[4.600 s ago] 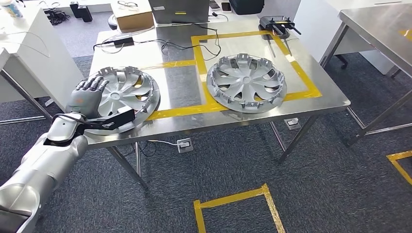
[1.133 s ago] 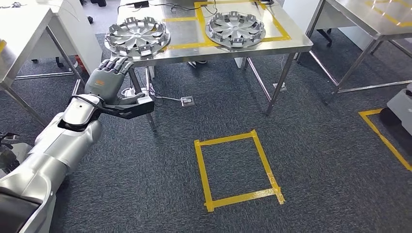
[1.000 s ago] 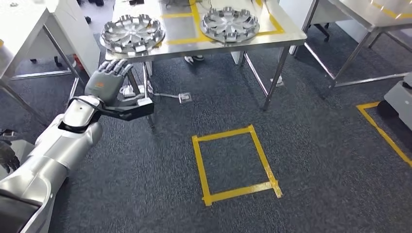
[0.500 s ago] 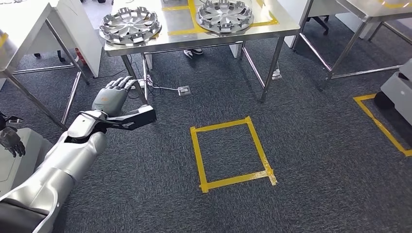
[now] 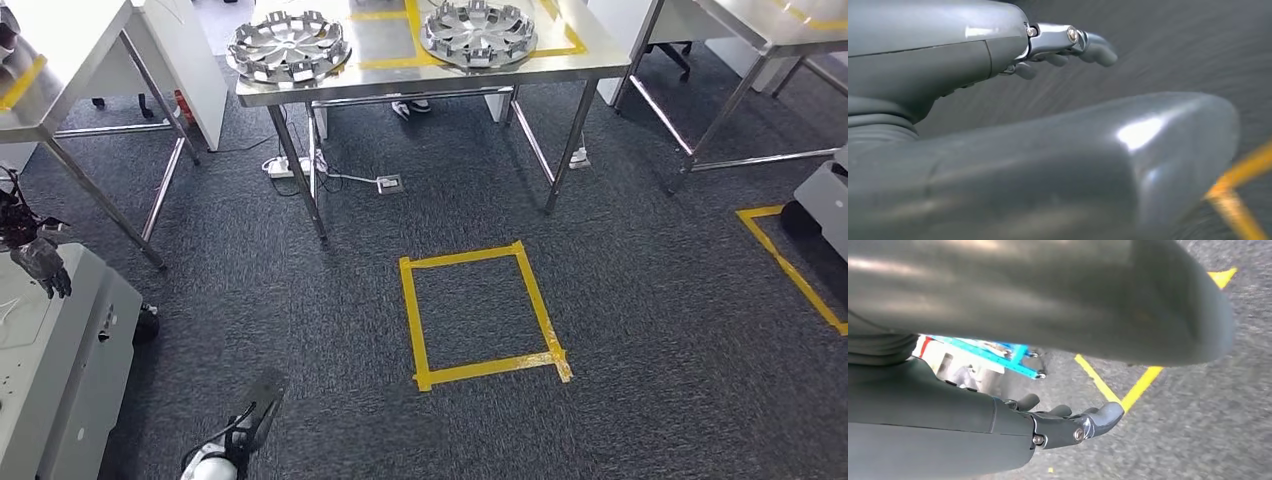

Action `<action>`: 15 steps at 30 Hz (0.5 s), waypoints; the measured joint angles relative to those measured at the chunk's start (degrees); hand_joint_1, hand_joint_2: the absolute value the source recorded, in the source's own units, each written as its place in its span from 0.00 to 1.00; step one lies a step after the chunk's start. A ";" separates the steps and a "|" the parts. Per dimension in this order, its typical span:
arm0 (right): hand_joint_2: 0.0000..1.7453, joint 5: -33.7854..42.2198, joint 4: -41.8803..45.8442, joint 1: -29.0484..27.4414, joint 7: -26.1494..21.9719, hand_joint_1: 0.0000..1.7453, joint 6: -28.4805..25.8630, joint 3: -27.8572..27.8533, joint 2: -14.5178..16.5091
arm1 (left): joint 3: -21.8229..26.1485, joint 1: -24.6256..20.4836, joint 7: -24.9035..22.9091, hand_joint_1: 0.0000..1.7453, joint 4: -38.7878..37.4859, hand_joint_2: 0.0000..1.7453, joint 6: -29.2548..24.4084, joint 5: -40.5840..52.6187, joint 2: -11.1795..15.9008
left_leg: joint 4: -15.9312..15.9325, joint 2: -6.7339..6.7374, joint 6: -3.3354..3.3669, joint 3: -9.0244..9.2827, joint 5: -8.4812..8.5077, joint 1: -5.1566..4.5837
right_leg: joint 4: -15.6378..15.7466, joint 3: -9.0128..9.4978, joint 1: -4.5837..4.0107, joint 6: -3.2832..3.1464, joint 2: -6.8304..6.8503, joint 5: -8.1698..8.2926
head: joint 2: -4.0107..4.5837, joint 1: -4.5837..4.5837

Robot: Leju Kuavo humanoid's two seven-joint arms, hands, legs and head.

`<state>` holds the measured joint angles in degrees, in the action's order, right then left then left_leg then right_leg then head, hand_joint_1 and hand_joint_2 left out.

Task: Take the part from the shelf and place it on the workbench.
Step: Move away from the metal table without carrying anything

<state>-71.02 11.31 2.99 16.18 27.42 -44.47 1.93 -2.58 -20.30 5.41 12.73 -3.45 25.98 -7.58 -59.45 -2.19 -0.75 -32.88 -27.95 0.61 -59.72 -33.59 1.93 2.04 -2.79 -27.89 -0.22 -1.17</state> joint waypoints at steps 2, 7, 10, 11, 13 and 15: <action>0.00 0.30 -0.01 -0.40 -0.48 0.00 -0.01 -0.39 0.12 | 5.73 4.87 -3.46 0.00 -0.62 0.00 -0.51 -5.76 0.37 | 0.11 -0.72 -0.71 0.01 0.11 0.08 | -0.12 0.08 -0.23 -1.08 0.96 -0.03 | 0.00 0.02; 0.00 0.91 -0.01 -0.37 -1.72 0.00 -0.01 -0.95 0.25 | 16.27 12.33 -5.47 0.00 -1.58 0.00 -0.94 -11.23 1.48 | -9.96 1.39 -1.80 -4.79 -5.82 0.20 | 0.21 0.11 -0.36 -2.80 3.98 0.18 | 0.00 -0.15; 0.00 1.28 -0.01 -0.10 -2.40 0.00 -0.01 -1.37 0.25 | 19.58 14.15 -4.73 0.00 -1.80 0.00 -0.85 -11.81 1.63 | -15.14 1.80 -1.86 -6.68 -6.93 0.23 | 0.19 0.02 -0.55 -2.89 6.14 0.18 | 0.00 -0.15; 0.00 1.39 -0.01 0.07 -2.55 0.00 -0.01 -1.49 0.26 | 20.33 14.54 -4.59 0.00 -1.83 0.00 -0.84 -11.91 1.63 | -12.75 2.15 -1.76 -5.19 -5.44 0.23 | 0.18 0.05 -0.55 -2.87 6.77 0.20 | 0.00 -0.15; 0.00 1.55 0.00 0.37 -2.71 0.00 -0.01 -1.73 0.30 | 21.40 14.77 -4.12 0.00 -1.86 0.00 -0.67 -11.99 1.59 | -4.97 4.05 -1.42 -0.80 -2.47 0.04 | 0.13 0.18 -0.66 -2.57 7.95 0.23 | 0.00 -0.16; 0.00 1.55 0.02 0.65 -3.03 0.00 -0.01 -1.96 0.32 | 22.01 14.50 -2.91 0.00 -1.82 0.00 -0.15 -11.97 1.46 | -0.48 5.34 -0.71 1.35 -1.42 -0.27 | 0.17 0.31 -0.93 -1.89 8.95 0.36 | 0.00 -0.07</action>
<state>-69.47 11.32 3.65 13.15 27.41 -46.43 2.26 19.43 -5.79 2.51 10.91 -3.60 14.02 -6.11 -59.93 3.15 -1.46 -31.54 -29.37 0.34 -59.55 -33.28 1.00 0.15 6.15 -27.53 -0.22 -1.25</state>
